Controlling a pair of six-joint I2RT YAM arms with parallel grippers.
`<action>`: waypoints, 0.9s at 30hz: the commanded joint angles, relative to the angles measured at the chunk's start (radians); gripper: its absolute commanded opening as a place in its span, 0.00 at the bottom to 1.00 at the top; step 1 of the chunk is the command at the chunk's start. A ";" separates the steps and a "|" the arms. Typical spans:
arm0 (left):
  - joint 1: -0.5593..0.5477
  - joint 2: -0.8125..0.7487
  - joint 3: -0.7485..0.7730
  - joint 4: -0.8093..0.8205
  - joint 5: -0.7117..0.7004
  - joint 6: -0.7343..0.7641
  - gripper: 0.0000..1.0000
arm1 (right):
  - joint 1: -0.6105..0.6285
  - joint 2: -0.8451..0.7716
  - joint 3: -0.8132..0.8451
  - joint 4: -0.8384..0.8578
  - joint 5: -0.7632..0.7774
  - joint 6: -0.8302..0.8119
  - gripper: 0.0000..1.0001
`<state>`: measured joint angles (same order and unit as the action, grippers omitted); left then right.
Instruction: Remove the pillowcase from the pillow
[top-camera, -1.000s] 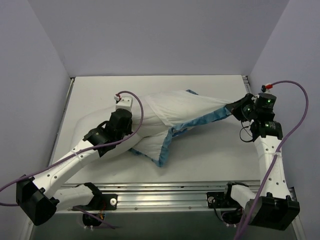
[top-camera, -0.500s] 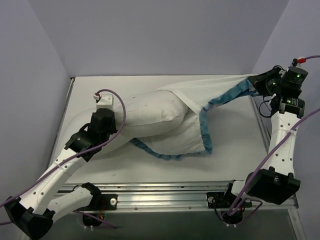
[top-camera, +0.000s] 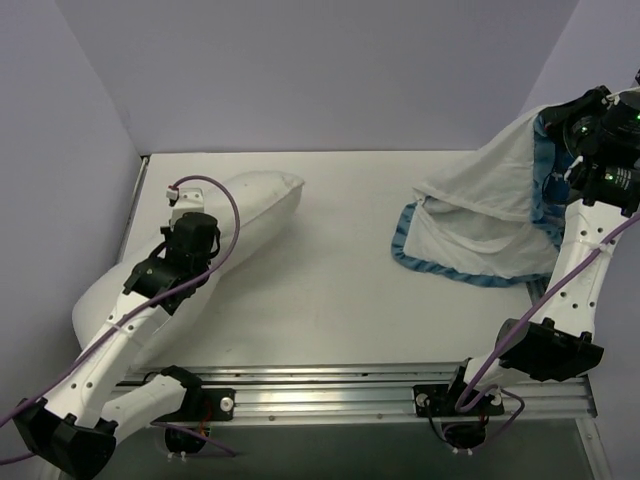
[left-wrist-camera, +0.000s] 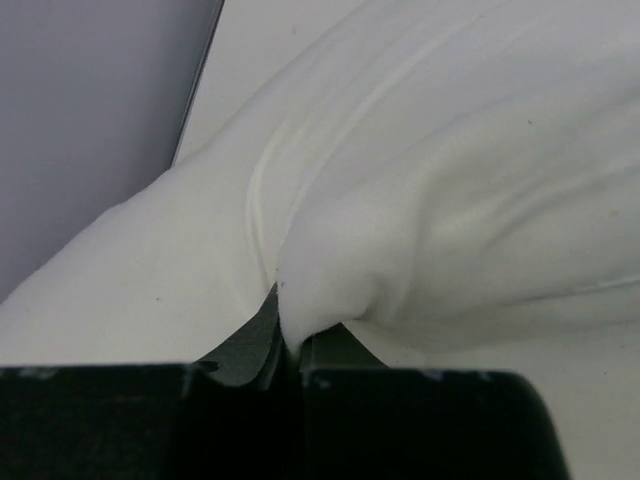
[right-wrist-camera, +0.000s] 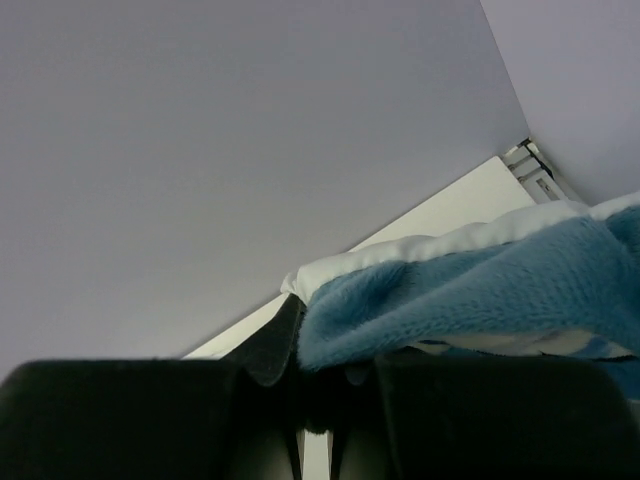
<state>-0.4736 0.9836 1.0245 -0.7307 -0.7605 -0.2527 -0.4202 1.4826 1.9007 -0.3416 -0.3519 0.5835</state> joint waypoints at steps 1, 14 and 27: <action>0.026 0.027 0.126 0.094 -0.099 0.035 0.02 | -0.005 -0.002 0.040 0.012 -0.021 -0.037 0.00; 0.147 0.403 0.215 0.425 -0.047 0.199 0.02 | 0.086 -0.292 -0.781 0.165 -0.082 -0.001 0.28; 0.135 0.319 0.384 0.303 0.357 0.009 0.87 | 0.198 -0.502 -0.842 -0.013 -0.032 -0.114 0.92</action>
<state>-0.3275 1.4422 1.3418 -0.4263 -0.5415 -0.1722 -0.2447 1.0183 0.9981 -0.3077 -0.4015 0.5255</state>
